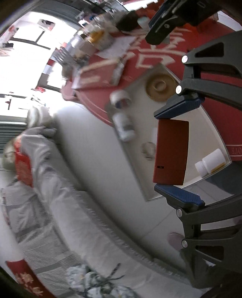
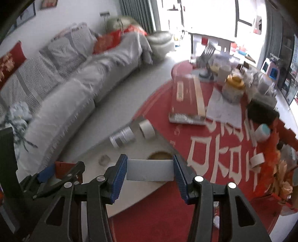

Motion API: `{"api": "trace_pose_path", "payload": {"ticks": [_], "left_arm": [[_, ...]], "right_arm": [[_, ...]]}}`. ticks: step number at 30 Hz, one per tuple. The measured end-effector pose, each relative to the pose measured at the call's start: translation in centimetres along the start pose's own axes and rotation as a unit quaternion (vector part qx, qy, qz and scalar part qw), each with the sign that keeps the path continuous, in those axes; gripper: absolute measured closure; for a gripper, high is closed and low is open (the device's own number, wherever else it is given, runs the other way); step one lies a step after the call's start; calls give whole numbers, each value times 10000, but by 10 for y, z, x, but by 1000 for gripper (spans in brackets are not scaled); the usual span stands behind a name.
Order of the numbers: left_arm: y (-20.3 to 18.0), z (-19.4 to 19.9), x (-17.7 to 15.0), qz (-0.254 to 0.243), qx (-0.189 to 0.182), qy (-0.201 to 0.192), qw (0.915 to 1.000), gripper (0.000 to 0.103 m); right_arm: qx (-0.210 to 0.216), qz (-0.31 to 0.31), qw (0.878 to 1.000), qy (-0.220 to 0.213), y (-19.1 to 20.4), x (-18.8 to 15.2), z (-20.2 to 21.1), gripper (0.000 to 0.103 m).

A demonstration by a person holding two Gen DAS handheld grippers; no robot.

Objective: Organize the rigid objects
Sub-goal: 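Carry the red block and white card over the box lid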

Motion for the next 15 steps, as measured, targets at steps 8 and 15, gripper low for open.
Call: {"api": "trace_pose_path", "payload": {"ticks": [8,15], "left_arm": [[-15,-43,-21,-188,139,390,9990,30],[-22,-55,-18,-222,131,483,9985,30]], "right_arm": [[-79,-137,9981,593,-22,-26,-51,52],[-88,-133,9971,748,-27,-28,-66,52]]}}
Point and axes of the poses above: each gripper's, at about its wrist camera, not at the fingertips, and z roughly against the way its jaws point, y to its left, x to its top, the point moved 7 cm from there along -z, roughly the way its jaws point, and after that the axes turned 15 degrees about x, right-handed, at the moved point
